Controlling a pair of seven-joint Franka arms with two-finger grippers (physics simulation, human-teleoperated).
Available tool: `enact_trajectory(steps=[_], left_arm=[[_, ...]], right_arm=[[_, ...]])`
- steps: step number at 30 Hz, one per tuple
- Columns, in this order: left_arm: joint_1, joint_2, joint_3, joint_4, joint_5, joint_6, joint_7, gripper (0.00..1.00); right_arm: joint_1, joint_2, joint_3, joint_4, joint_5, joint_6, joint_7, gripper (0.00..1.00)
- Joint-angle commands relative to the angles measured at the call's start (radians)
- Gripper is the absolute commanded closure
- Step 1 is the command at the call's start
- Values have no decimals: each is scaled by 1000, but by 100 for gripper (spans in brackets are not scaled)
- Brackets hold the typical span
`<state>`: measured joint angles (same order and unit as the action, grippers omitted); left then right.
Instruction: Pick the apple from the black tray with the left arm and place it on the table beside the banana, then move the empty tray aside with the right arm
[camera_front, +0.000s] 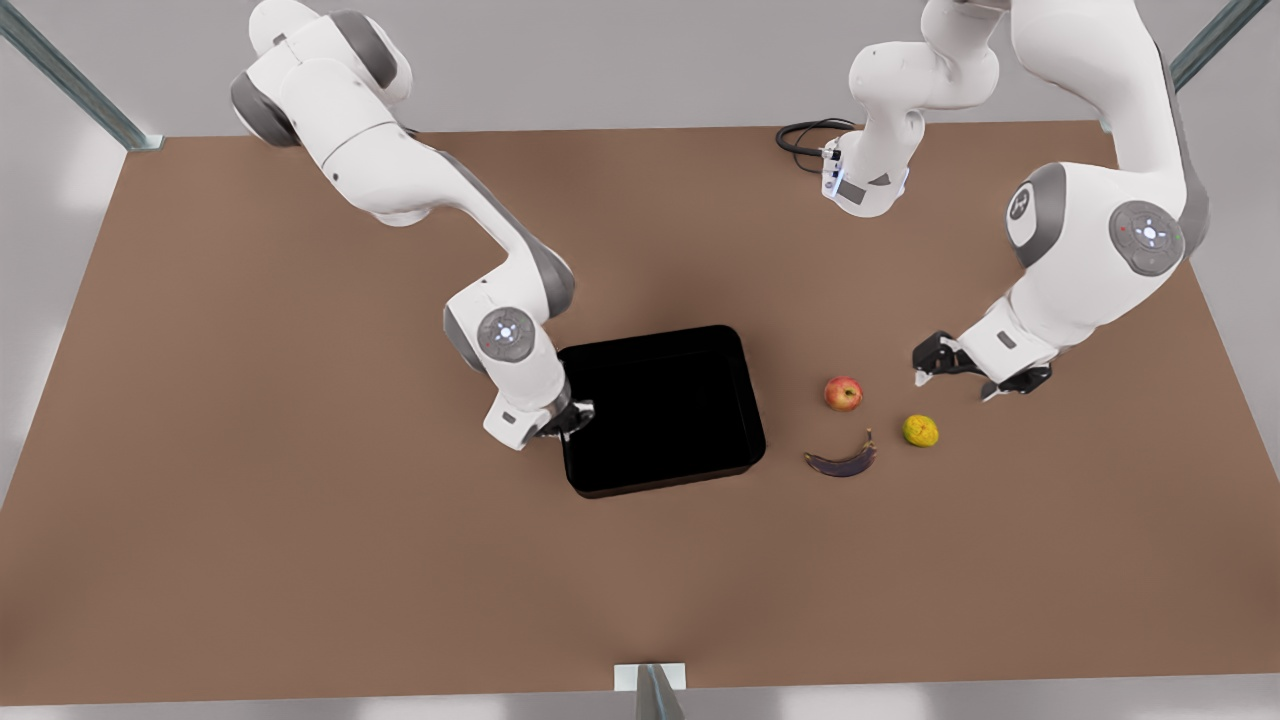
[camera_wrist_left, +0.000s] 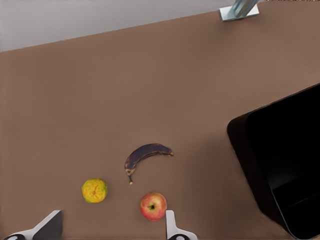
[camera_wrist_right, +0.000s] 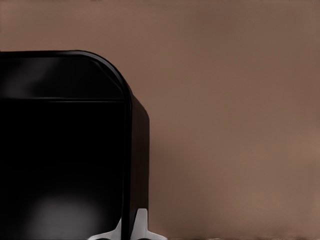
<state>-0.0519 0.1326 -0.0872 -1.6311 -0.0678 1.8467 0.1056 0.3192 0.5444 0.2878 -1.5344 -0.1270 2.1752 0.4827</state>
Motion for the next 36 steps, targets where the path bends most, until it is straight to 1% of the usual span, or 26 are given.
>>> enact_trajectory(steps=[1,7,8,10,11,12,16,21,25,28,36], left_arm=[[6,-1,0,1,8,3,-9,0],[6,12,0,22,11,-21,-6,0],[7,122,3,204,11,-230,-3,0],[9,139,4,221,11,-250,-9,0],[7,139,3,221,11,-244,-10,0],[6,140,3,220,11,-238,-14,0],[4,140,3,218,10,-238,-15,0],[0,139,0,218,10,-239,-52,0],[0,140,0,218,10,-239,-52,0],[0,140,0,218,11,-239,-63,0],[0,136,0,209,10,-239,-64,0]], right_arm=[[-28,-44,1,2,70,-236,-291,83],[-201,-112,-12,8,147,-397,-622,84],[-219,-124,-25,10,147,-411,-670,84],[-233,-155,-85,10,161,-436,-756,84],[-233,-162,-147,13,213,-456,-834,84],[-233,-187,-173,13,221,-459,-857,84],[-235,-221,-332,22,250,-542,-1030,84],[-235,-224,-486,22,274,-552,-1191,84],[-236,-213,-587,22,300,-551,-1296,85],[-255,-173,-637,22,302,-532,-1316,85],[-290,-4,-664,22,343,-410,-1317,85]])
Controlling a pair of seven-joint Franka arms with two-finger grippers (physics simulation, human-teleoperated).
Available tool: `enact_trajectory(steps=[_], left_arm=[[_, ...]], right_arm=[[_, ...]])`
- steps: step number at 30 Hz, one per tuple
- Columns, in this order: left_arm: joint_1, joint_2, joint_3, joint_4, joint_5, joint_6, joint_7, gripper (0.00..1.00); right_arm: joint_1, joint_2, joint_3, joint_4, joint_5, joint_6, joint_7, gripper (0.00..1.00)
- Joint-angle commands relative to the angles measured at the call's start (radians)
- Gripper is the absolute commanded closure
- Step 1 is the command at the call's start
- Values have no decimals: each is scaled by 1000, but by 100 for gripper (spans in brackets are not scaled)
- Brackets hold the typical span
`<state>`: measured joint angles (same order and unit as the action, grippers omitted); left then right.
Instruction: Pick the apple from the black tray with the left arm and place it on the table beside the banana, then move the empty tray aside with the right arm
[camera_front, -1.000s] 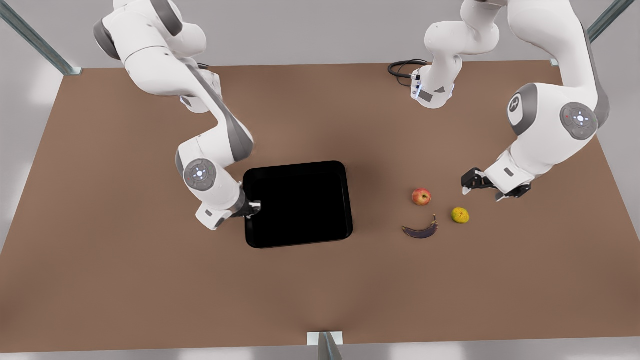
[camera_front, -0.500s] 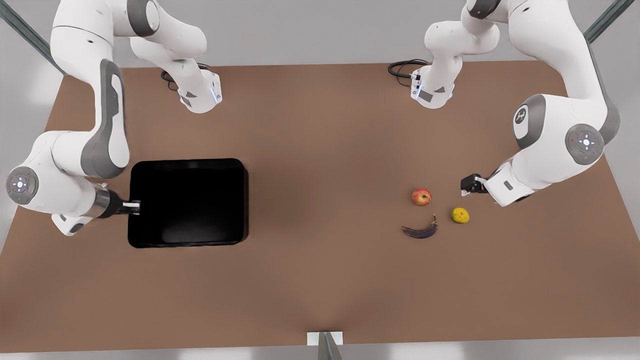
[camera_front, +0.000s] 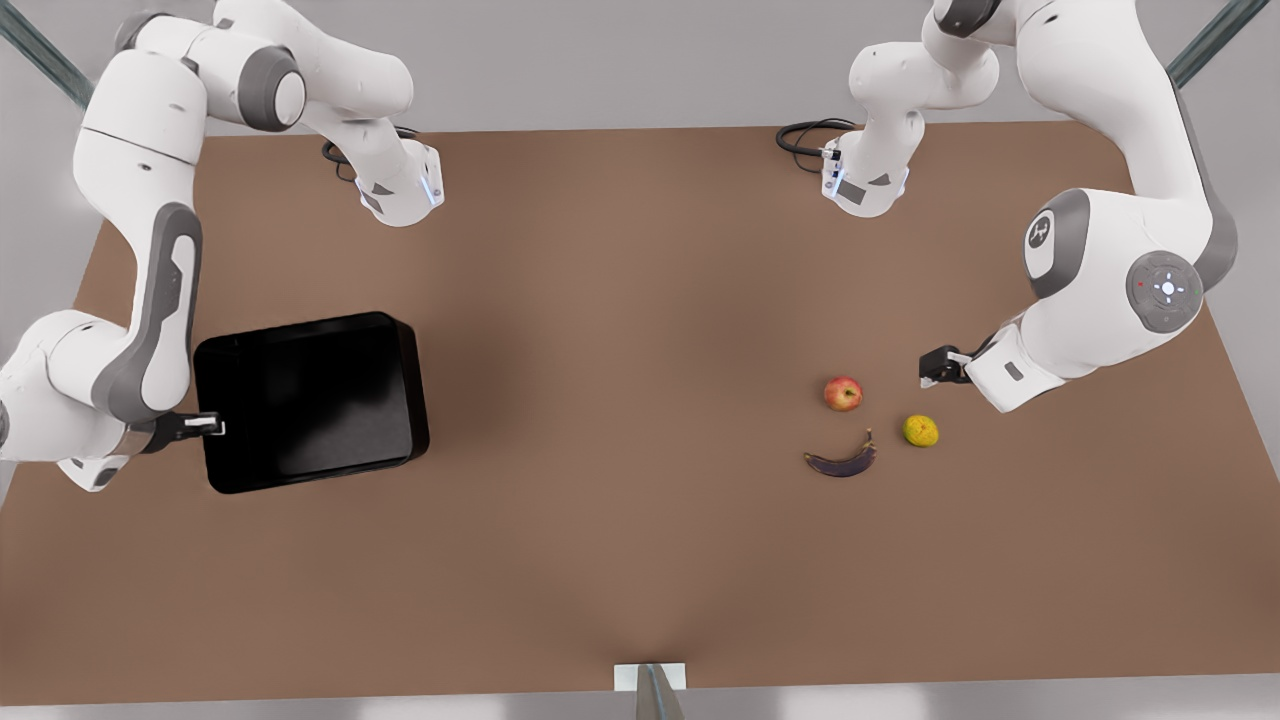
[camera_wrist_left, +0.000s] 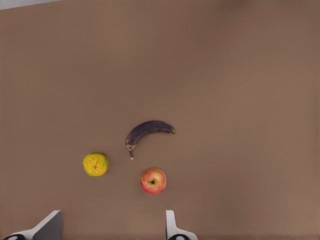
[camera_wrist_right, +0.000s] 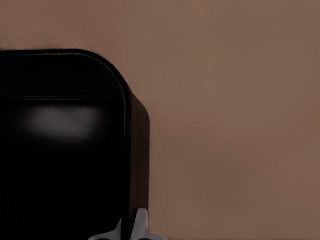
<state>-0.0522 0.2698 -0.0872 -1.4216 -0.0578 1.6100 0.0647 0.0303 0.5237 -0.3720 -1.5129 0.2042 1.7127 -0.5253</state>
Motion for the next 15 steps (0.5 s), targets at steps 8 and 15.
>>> enact_trajectory(steps=[8,15], left_arm=[[-1,-1,-2,-2,1,-1,-26,0],[-54,5,1,7,62,22,-40,0]], right_arm=[[-13,81,-5,2,17,123,-312,32],[0,-90,103,54,0,51,-131,2]])
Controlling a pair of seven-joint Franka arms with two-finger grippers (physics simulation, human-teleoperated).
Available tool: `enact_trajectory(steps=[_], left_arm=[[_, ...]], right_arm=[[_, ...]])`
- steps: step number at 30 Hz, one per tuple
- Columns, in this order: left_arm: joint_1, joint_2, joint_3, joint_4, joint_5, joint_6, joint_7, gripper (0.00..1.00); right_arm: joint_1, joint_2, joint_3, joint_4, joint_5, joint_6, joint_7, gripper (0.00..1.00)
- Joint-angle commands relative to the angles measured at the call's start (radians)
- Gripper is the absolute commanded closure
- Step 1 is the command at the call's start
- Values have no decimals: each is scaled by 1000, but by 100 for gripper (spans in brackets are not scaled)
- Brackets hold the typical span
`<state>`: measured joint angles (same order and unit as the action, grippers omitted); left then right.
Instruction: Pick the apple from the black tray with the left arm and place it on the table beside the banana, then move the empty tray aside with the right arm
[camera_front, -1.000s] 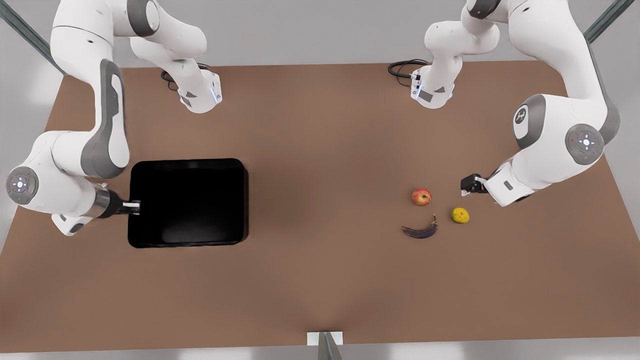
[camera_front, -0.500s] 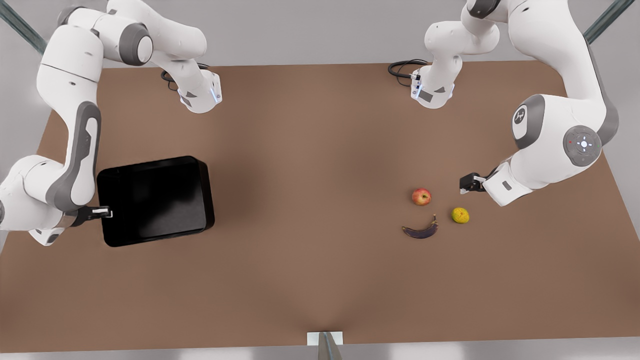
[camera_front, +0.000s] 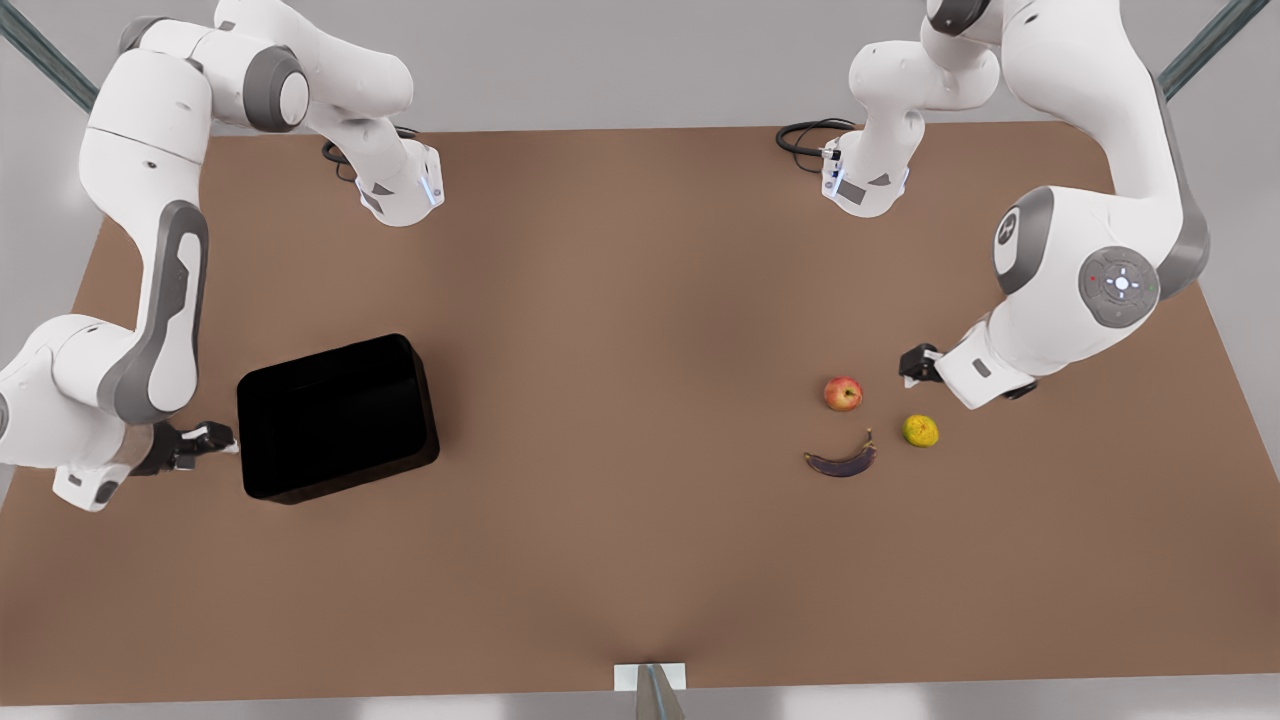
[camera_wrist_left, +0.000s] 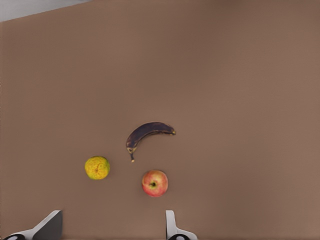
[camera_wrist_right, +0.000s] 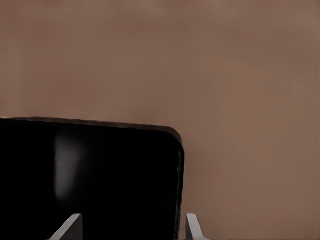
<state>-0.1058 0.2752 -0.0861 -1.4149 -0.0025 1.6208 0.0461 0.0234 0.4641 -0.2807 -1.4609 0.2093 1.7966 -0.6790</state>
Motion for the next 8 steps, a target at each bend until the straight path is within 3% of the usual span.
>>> enact_trajectory(steps=[1,2,3,8], left_arm=[[0,-1,0,1,10,11,-25,0],[-2,-1,0,1,12,11,-26,0],[-3,-1,0,-1,13,13,-26,0],[-6,-1,-1,-3,15,17,-28,0]], right_arm=[[-77,-79,171,27,-92,-69,116,2],[-206,-143,429,40,-257,-85,252,0],[-211,-173,482,40,-334,-86,412,0],[-158,-148,482,40,-326,-83,541,0]])
